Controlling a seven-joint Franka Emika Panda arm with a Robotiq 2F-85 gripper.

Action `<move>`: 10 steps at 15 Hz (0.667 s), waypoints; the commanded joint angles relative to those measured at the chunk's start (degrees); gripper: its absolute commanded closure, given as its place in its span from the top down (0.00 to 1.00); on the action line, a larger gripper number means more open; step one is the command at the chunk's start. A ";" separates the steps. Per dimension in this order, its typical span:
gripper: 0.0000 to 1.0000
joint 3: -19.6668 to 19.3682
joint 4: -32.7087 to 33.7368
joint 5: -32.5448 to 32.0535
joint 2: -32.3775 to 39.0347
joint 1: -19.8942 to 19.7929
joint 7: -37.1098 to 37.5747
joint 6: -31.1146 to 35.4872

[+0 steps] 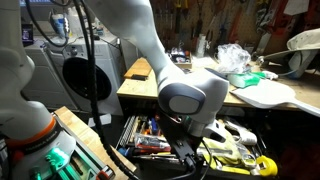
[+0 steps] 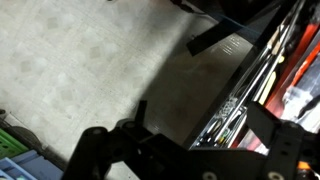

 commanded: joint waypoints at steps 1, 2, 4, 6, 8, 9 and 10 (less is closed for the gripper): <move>1.00 -1.22 -14.27 -6.98 -12.28 2.24 -4.36 7.07; 1.00 -1.39 -17.61 -8.71 -15.38 3.06 -4.97 8.96; 1.00 -0.77 -22.88 -9.51 -21.57 4.28 -7.21 10.93; 1.00 0.14 -25.92 -6.78 -27.80 6.53 -8.47 8.45; 1.00 0.41 -27.87 -4.59 -34.10 9.44 -8.36 5.01; 1.00 0.61 -28.19 -4.22 -36.85 10.85 -7.33 2.70; 1.00 0.87 -28.32 -3.53 -39.35 12.17 -6.14 1.17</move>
